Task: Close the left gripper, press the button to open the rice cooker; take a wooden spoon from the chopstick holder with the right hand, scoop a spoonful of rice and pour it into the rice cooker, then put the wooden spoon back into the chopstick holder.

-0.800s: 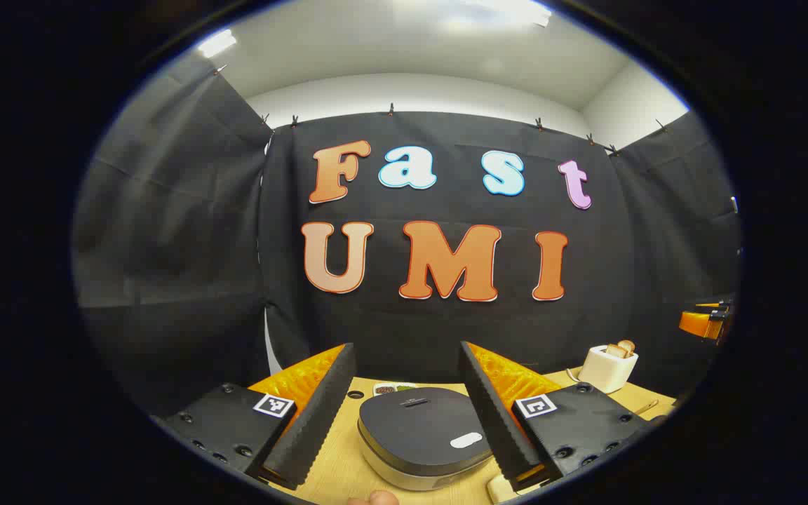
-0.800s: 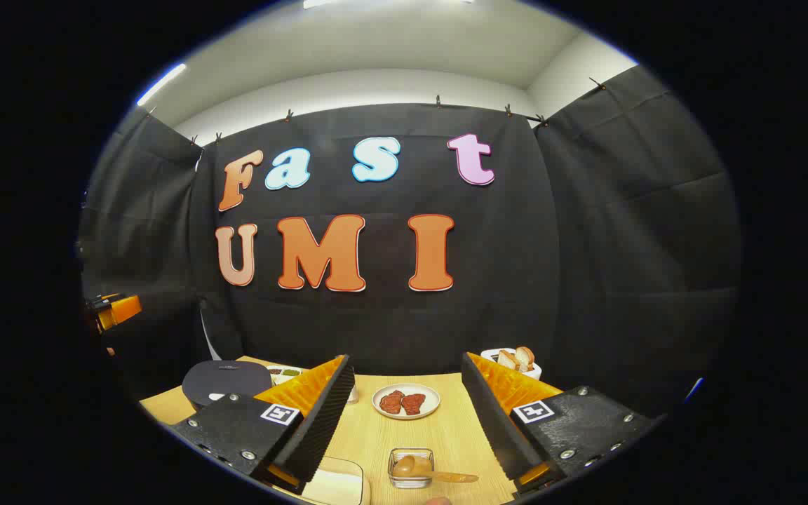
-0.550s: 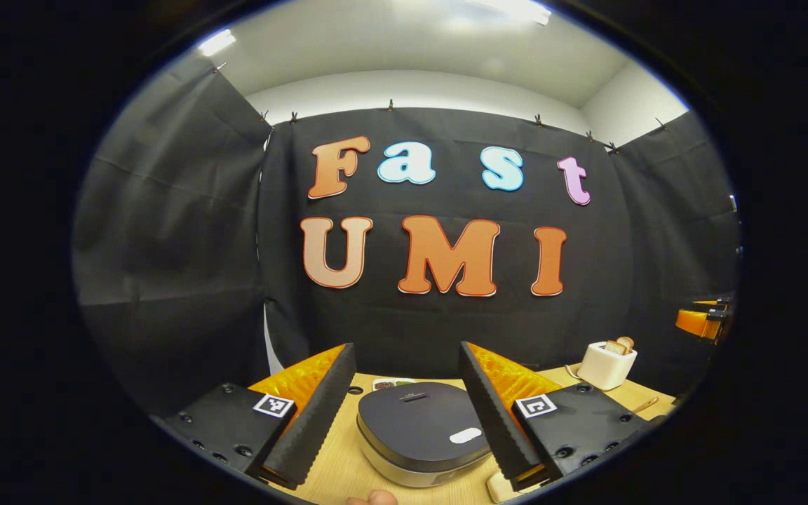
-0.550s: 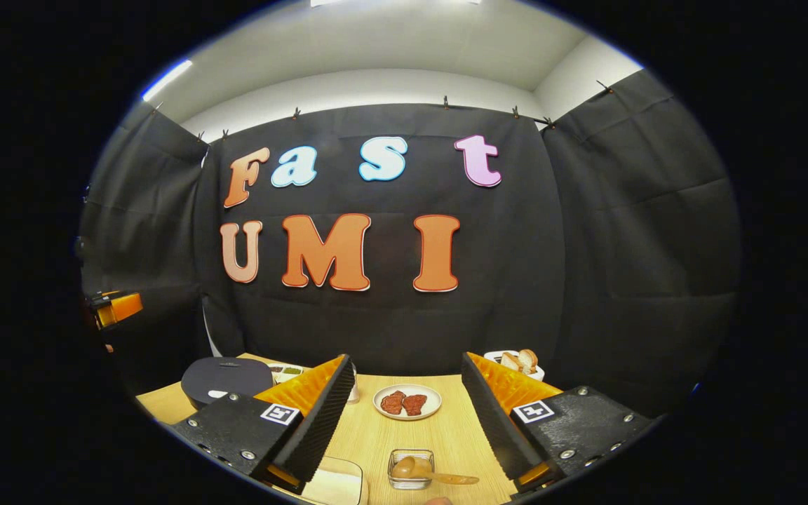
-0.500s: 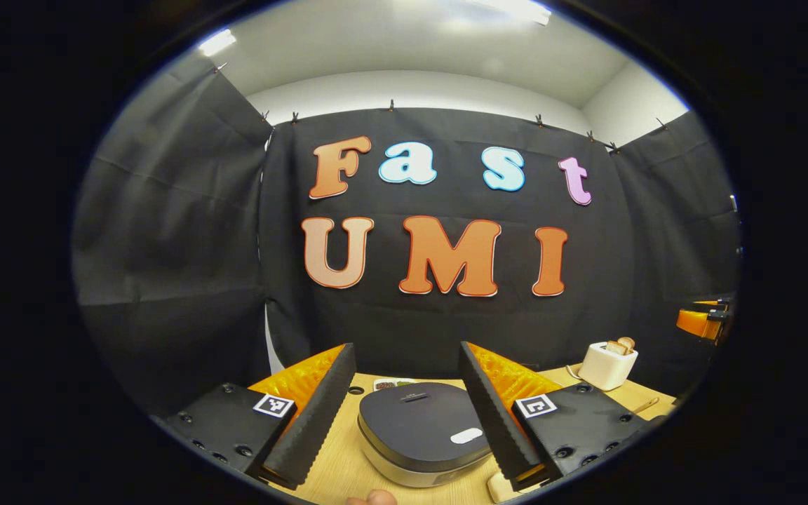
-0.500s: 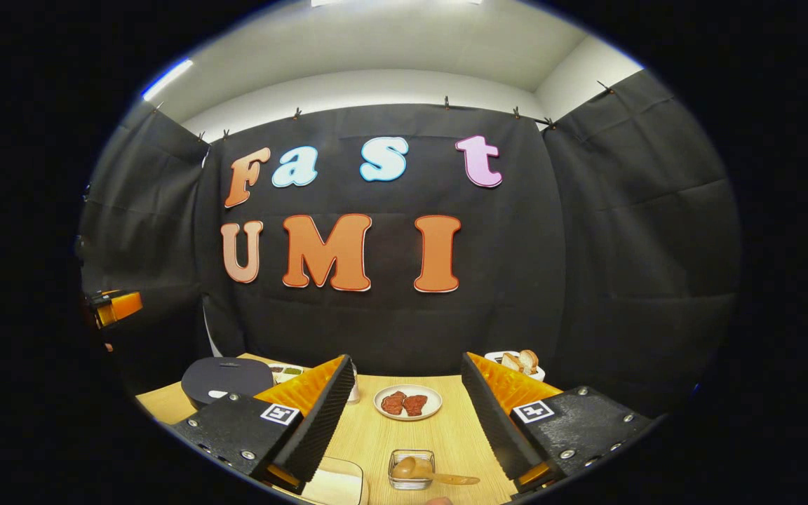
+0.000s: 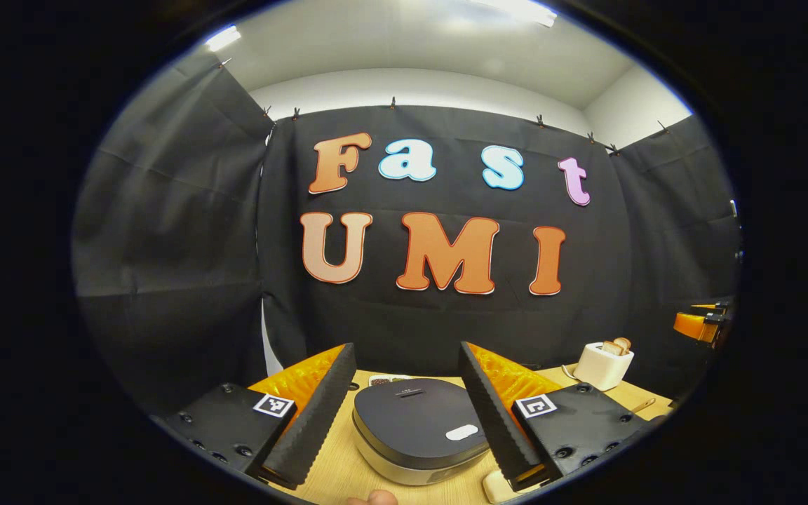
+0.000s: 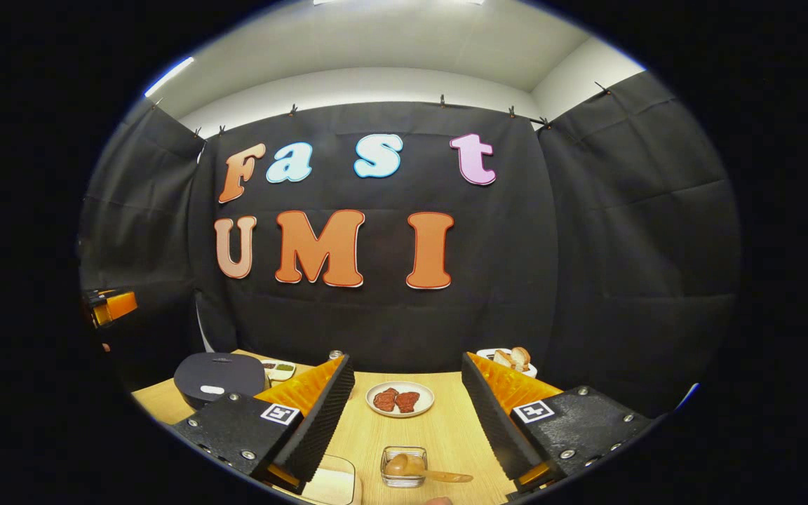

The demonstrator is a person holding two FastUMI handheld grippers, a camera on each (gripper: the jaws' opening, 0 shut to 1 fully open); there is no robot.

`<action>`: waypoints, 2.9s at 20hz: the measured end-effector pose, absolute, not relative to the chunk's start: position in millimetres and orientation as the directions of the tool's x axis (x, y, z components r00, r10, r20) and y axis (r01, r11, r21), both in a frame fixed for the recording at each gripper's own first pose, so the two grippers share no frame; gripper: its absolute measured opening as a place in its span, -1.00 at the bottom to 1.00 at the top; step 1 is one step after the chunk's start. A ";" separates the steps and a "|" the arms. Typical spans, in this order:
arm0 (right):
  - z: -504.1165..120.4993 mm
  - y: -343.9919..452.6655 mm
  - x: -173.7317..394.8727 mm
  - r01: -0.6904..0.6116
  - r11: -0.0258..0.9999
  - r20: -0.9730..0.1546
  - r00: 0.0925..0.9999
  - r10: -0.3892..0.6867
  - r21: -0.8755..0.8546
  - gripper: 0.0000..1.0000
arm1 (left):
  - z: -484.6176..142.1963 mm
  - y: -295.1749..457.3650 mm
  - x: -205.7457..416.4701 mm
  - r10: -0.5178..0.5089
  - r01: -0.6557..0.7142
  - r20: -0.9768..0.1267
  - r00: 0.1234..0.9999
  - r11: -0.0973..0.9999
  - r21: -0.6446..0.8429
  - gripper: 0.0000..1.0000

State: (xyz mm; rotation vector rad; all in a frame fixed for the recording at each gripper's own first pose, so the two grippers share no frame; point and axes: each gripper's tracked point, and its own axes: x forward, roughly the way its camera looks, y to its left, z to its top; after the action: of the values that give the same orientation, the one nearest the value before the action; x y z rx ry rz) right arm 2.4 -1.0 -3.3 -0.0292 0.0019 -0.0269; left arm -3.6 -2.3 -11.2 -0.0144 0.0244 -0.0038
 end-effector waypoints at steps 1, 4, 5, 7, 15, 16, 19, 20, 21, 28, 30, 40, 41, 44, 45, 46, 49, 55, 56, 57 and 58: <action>-5.6 -1.8 1.5 0.030 0.999 -0.004 1.000 -0.030 -0.029 0.89 | -12.4 -6.0 -2.1 -0.006 0.006 -0.031 1.000 1.000 -0.015 0.97; -6.1 -3.0 1.8 0.030 0.999 -0.001 1.000 -0.030 -0.021 0.90 | -5.1 -9.5 -1.4 -0.010 0.010 -0.019 1.000 1.000 -0.027 0.97; -6.0 -3.4 2.0 0.031 0.999 0.002 1.000 -0.031 -0.020 0.89 | -1.7 -7.5 -1.2 -0.002 0.002 -0.011 1.000 1.000 -0.023 0.99; -4.5 -1.1 3.2 0.024 1.000 0.010 1.000 -0.023 -0.016 0.89 | 3.1 0.2 -1.9 0.020 -0.020 0.000 1.000 1.000 -0.011 0.98; -25.7 16.1 24.0 -0.014 0.999 -0.033 0.999 0.013 -0.029 0.94 | -15.6 1.8 12.1 0.026 -0.026 -0.044 0.999 1.000 -0.014 0.98; -26.3 17.6 25.8 -0.018 1.000 -0.034 0.999 0.017 -0.025 0.90 | -18.6 2.6 13.9 0.026 -0.027 -0.050 0.998 0.999 -0.017 0.98; -26.8 16.5 30.0 -0.020 1.000 -0.035 0.999 0.020 -0.016 0.90 | -20.0 14.9 21.3 0.068 -0.067 -0.059 0.996 0.998 0.007 0.97; -26.8 16.6 30.6 -0.024 1.000 -0.036 0.999 0.023 -0.013 0.90 | -21.6 14.2 23.3 0.069 -0.068 -0.067 0.995 0.998 0.004 0.97; -25.6 16.8 29.7 -0.025 1.000 -0.036 0.999 0.025 -0.011 0.90 | -23.9 10.9 26.8 0.057 -0.058 -0.079 0.995 0.998 -0.011 0.97; -22.9 5.3 20.9 -0.013 1.000 -0.028 1.000 0.013 0.005 0.89 | -56.9 -26.7 38.4 -0.091 0.086 -0.201 0.975 0.996 -0.031 0.07; -23.1 2.8 18.5 -0.010 1.000 -0.031 0.999 0.010 0.004 0.89 | -72.0 -30.7 45.3 -0.102 0.094 -0.261 0.960 0.995 -0.042 -0.53; -33.6 -18.9 16.7 0.014 1.000 -0.039 0.999 -0.013 0.020 0.89 | -168.5 -83.3 43.9 -0.255 0.226 -0.542 0.801 0.967 -0.121 -0.91; -37.5 -19.3 17.0 0.011 1.000 -0.046 0.999 -0.010 0.021 0.89 | -174.9 -85.1 45.7 -0.251 0.226 -0.557 0.791 0.967 -0.115 -0.91; -49.4 -23.9 20.8 0.011 1.000 -0.069 0.998 -0.010 0.023 0.91 | -193.0 -86.1 48.5 -0.236 0.213 -0.599 0.765 0.971 -0.111 -0.90; -52.7 -25.7 22.3 0.014 1.000 -0.076 0.997 -0.012 0.025 0.91 | -195.4 -87.3 50.6 -0.236 0.214 -0.603 0.762 0.971 -0.110 -0.91; -55.5 -27.7 23.5 0.016 0.999 -0.082 0.997 -0.014 0.028 0.90 | -199.4 -86.7 49.7 -0.234 0.213 -0.614 0.754 0.971 -0.108 -0.91; -63.7 -31.8 28.5 0.024 0.999 -0.098 0.995 -0.020 0.040 0.94 | -199.8 -85.8 47.2 -0.225 0.211 -0.614 0.757 0.973 -0.097 -0.91; -68.6 -24.9 31.9 0.011 0.999 -0.115 0.993 -0.005 0.048 0.89 | -210.6 -85.5 43.3 -0.178 0.235 -0.600 0.780 0.972 0.016 -0.89; -67.3 -23.2 31.2 0.007 0.999 -0.115 0.993 -0.001 0.049 0.90 | -208.4 -86.6 46.0 -0.172 0.225 -0.583 0.794 0.974 0.018 -0.90; -66.3 -23.3 29.3 0.006 0.999 -0.113 0.994 -0.001 0.049 0.90 | -209.9 -85.8 43.2 -0.168 0.214 -0.603 0.780 0.977 0.003 -0.89; -64.6 -24.1 28.7 0.007 0.999 -0.108 0.994 -0.002 0.046 0.90 | -206.8 -87.2 45.1 -0.179 0.217 -0.592 0.786 0.976 -0.007 -0.90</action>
State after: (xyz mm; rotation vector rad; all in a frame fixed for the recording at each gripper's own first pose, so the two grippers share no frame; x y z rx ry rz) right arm 28.7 -24.1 -64.6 0.0459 0.1083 -0.0041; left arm 45.1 -87.2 -206.8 0.0625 0.6312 -0.2132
